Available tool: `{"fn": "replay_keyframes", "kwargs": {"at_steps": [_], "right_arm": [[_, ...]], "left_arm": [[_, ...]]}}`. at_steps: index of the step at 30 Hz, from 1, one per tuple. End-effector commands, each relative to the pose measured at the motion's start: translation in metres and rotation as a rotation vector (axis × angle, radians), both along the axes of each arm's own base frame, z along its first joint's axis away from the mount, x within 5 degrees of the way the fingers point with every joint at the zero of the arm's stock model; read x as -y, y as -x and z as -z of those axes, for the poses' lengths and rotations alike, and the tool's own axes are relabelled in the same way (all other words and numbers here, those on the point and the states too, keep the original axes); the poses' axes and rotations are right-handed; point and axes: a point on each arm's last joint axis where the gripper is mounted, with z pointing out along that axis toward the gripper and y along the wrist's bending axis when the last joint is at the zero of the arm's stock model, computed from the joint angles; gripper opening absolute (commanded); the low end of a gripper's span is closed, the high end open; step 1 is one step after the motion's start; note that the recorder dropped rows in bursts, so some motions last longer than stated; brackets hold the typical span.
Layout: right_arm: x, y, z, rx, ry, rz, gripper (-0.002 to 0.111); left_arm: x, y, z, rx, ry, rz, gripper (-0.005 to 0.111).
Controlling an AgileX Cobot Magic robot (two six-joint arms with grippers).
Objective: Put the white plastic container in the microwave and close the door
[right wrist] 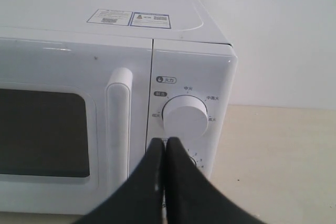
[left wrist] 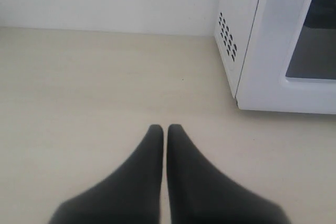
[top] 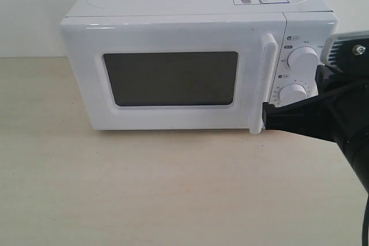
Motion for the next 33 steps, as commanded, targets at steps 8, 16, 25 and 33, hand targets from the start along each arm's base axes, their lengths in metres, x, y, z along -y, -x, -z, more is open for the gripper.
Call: {"fn": "replay_keyframes", "kwargs": {"at_steps": [8, 16, 25, 33], "right_arm": [[0.038, -0.013, -0.022, -0.01, -0.121, 0.077, 0.0], [0.082, -0.015, -0.04, -0.155, -0.274, -0.206, 0.0], [0.14, 0.056, -0.026, 0.164, -0.401, -0.047, 0.0], [0.15, 0.071, 0.021, 0.209, -0.442, 0.044, 0.0]], "left_arm": [[0.0, 0.0, 0.0, 0.006, -0.009, -0.001, 0.004], [0.0, 0.0, 0.0, 0.006, -0.009, -0.001, 0.004], [0.0, 0.0, 0.0, 0.006, -0.009, -0.001, 0.004], [0.0, 0.0, 0.0, 0.006, -0.009, -0.001, 0.004]]}}
